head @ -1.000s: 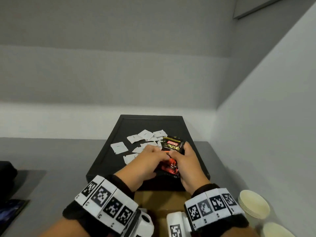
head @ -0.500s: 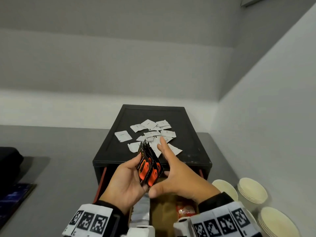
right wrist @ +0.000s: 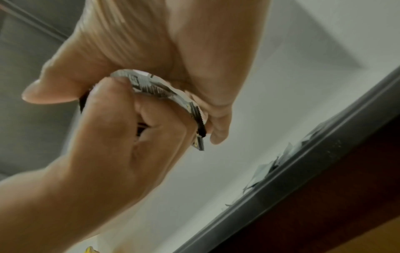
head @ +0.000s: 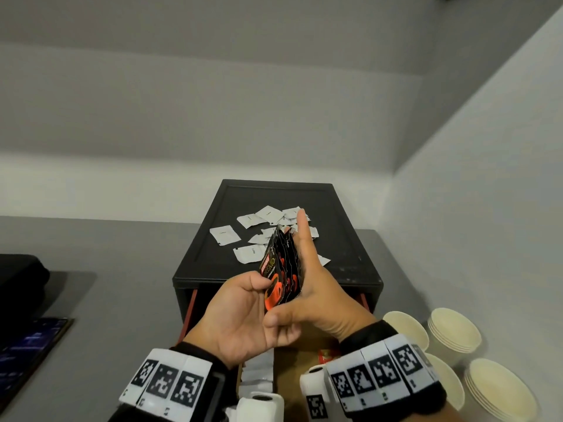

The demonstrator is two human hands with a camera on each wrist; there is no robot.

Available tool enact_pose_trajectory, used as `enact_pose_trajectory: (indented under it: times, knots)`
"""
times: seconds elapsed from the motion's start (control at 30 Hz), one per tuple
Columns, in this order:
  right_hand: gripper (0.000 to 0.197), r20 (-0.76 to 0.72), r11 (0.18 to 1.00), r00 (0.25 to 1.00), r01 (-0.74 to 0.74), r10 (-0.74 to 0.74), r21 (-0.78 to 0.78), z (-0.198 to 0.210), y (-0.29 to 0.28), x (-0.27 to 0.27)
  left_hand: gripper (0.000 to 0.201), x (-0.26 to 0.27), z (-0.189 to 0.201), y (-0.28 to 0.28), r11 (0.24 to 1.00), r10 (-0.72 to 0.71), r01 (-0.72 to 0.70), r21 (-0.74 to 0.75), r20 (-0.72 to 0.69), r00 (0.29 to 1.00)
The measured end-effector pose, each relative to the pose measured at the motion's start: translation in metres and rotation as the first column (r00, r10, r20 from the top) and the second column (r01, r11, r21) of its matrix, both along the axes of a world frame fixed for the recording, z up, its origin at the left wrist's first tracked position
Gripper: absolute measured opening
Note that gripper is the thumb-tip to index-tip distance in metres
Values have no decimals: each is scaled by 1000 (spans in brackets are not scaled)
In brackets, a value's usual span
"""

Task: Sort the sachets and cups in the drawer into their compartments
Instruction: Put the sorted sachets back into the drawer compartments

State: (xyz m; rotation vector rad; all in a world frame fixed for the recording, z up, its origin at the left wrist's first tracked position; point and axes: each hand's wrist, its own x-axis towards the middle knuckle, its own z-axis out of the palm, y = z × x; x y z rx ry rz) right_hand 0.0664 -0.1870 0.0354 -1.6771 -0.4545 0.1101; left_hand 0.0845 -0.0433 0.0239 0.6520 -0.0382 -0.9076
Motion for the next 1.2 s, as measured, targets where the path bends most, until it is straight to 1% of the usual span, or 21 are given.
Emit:
enact_pose_trajectory:
  times: [0.13, 0.2, 0.27, 0.33, 0.43, 0.53, 0.57, 0.67, 0.77, 0.93, 1.0, 1.07, 1.13, 1.2]
  knots:
    - [140, 39, 999, 999, 17, -16, -47, 1, 8, 0, 32, 2, 4, 5, 998, -62, 61, 27, 34, 997]
    - [141, 65, 996, 997, 49, -44, -76, 1, 12, 0, 32, 4, 6, 7, 996, -80, 78, 43, 46, 996]
    - [140, 71, 996, 996, 53, -48, -72, 0, 13, -1, 32, 5, 7, 9, 995, -85, 81, 60, 65, 994]
    - [138, 79, 996, 995, 67, -62, -62, -1, 14, -2, 31, 5, 9, 10, 997, -49, 45, 59, 80, 996]
    - [134, 117, 988, 987, 119, -107, -102, -4, 16, -3, 33, 7, 13, 8, 996, 88, -87, -19, 63, 994]
    - [139, 132, 981, 984, 136, -118, -135, -5, 18, -2, 36, 8, 18, 6, 987, 161, -158, -41, 79, 984]
    - [139, 128, 983, 985, 130, -114, -129, -5, 17, -1, 35, 8, 18, 6, 987, 161, -159, -29, 92, 983]
    - [132, 114, 989, 989, 110, -99, -101, -1, 13, -3, 34, 9, 15, 4, 991, 125, -129, 33, 113, 986]
    - [139, 156, 982, 983, 117, -94, -147, 4, 9, -5, 33, 8, 13, 3, 996, 54, -60, 66, 97, 994]
    - [129, 209, 973, 973, 137, -97, -184, 11, 10, -7, 37, 11, 11, 6, 991, -38, 21, 128, 133, 990]
    - [122, 225, 970, 969, 147, -102, -195, 12, 11, -8, 36, 11, 14, 6, 993, -52, 38, 109, 131, 990]
    - [118, 242, 966, 965, 155, -102, -208, 10, 12, -7, 35, 10, 17, 5, 999, -22, 18, 35, 115, 993]
    - [123, 244, 960, 965, 157, -99, -232, 9, 13, -6, 35, 11, 17, 6, 1000, 17, -15, -14, 117, 993]
    - [130, 236, 955, 967, 157, -97, -252, 9, 13, -5, 35, 11, 18, 7, 999, 27, -24, -25, 129, 991]
